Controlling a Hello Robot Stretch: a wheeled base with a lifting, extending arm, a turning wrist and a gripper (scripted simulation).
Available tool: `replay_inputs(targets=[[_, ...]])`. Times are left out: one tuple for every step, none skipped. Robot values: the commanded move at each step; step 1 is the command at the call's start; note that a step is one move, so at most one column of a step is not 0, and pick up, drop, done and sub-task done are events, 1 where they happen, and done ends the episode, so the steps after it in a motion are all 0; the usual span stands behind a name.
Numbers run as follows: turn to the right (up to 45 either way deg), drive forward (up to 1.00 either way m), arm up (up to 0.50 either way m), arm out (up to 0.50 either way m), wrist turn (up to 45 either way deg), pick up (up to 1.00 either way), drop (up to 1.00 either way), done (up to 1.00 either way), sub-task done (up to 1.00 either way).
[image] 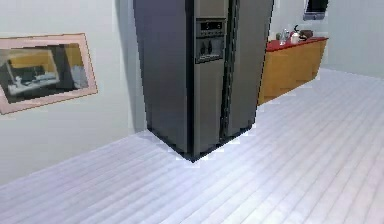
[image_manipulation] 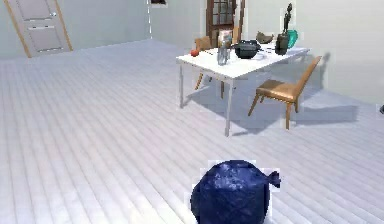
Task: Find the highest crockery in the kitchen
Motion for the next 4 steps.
replay_inputs(targets=[[33.0,0.00,0.00,0.00,0.0,0.00,0.00,0.00,0.00],[0.0,1.00,0.00,0.00,0.0,0.00,0.00,0.00,0.00],[0.0,1.00,0.00,0.00,0.0,0.00,0.00,0.00,0.00],[3.0,0.00,0.00,0.00,0.0,0.00,0.00,0.00,0.00]])
